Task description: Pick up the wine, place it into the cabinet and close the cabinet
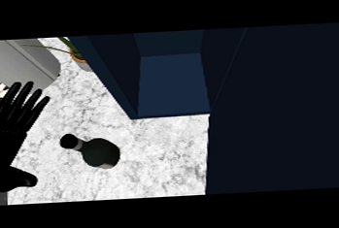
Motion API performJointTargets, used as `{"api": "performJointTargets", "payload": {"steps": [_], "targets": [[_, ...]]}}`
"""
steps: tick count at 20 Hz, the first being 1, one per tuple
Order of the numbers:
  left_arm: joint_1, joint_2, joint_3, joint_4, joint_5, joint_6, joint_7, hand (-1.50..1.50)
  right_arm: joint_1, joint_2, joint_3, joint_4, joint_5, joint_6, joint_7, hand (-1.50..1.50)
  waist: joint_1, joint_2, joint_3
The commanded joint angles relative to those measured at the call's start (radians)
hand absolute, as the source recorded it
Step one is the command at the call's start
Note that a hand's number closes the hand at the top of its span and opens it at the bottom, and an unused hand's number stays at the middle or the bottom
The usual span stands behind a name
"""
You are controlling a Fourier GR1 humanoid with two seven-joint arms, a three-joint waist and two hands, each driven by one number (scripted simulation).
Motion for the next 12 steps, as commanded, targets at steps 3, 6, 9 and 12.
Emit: {"api": "performJointTargets", "payload": {"steps": [3,6,9,12], "targets": [[-0.049,-0.018,0.004,0.230,-0.177,-0.046,-0.209,-1.50,0.082,-0.010,-0.001,-0.150,-0.085,0.020,0.033,-1.50,-0.001,0.000,0.000],[-0.072,-0.040,-0.025,0.302,-0.212,-0.030,-0.227,-1.50,0.063,-0.037,-0.087,-0.146,-0.161,0.052,0.037,-1.50,0.005,0.000,0.000],[-0.069,-0.018,-0.024,0.433,-0.260,-0.105,-0.330,-1.50,0.172,0.015,0.059,-0.099,-0.027,0.056,-0.084,-1.50,-0.004,-0.002,0.000],[-0.054,-0.026,-0.039,0.484,-0.292,-0.119,-0.376,-1.50,0.084,0.019,-0.027,-0.046,-0.090,0.061,-0.064,-1.50,0.010,0.000,0.000]]}}
